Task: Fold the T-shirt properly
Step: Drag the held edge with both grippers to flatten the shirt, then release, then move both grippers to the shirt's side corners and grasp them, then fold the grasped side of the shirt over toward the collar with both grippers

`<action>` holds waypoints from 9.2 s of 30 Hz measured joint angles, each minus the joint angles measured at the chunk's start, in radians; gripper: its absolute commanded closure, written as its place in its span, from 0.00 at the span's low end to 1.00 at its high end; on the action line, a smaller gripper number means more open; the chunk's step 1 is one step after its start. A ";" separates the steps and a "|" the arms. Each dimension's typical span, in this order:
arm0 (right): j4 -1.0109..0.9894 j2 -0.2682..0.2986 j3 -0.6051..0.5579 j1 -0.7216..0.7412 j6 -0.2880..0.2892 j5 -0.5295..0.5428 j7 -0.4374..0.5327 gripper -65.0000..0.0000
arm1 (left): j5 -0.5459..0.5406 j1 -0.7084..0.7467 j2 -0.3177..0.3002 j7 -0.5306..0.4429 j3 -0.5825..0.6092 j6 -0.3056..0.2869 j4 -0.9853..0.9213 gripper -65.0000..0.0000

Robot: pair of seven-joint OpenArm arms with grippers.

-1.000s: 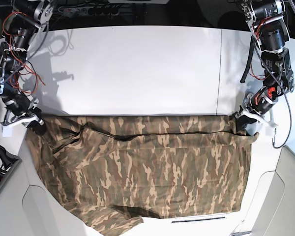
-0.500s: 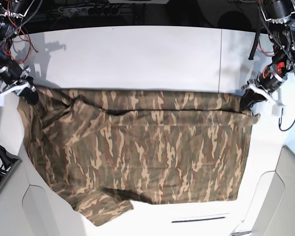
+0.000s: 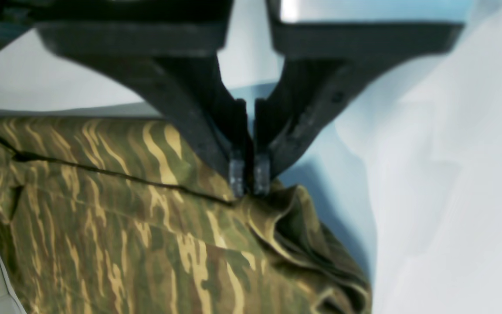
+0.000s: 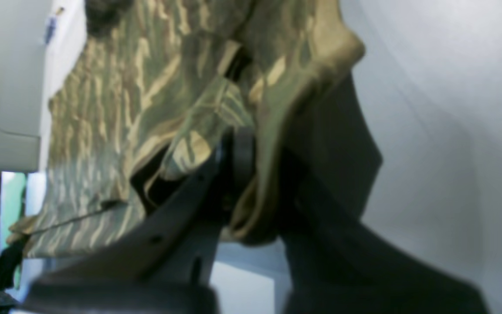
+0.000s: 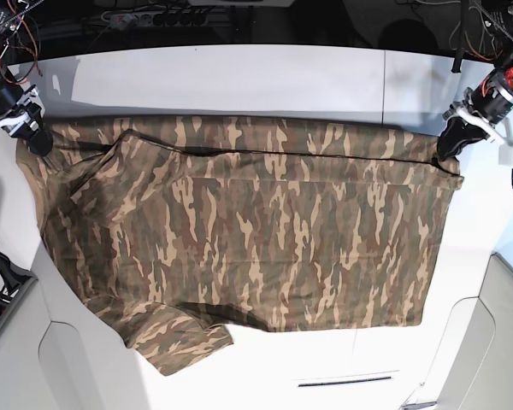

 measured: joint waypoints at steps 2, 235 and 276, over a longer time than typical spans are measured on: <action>0.000 0.000 0.010 -0.023 0.002 0.011 0.000 1.00 | -0.011 0.031 0.002 0.005 -0.012 0.000 0.019 1.00; -0.698 -0.056 -0.445 0.639 -0.008 -0.660 0.690 0.51 | 0.149 -0.488 -0.163 0.077 0.383 -0.003 -0.310 1.00; 0.330 -0.024 -0.239 0.039 0.010 -0.119 0.072 1.00 | -0.120 -0.325 -0.318 0.279 0.335 -0.003 -0.185 1.00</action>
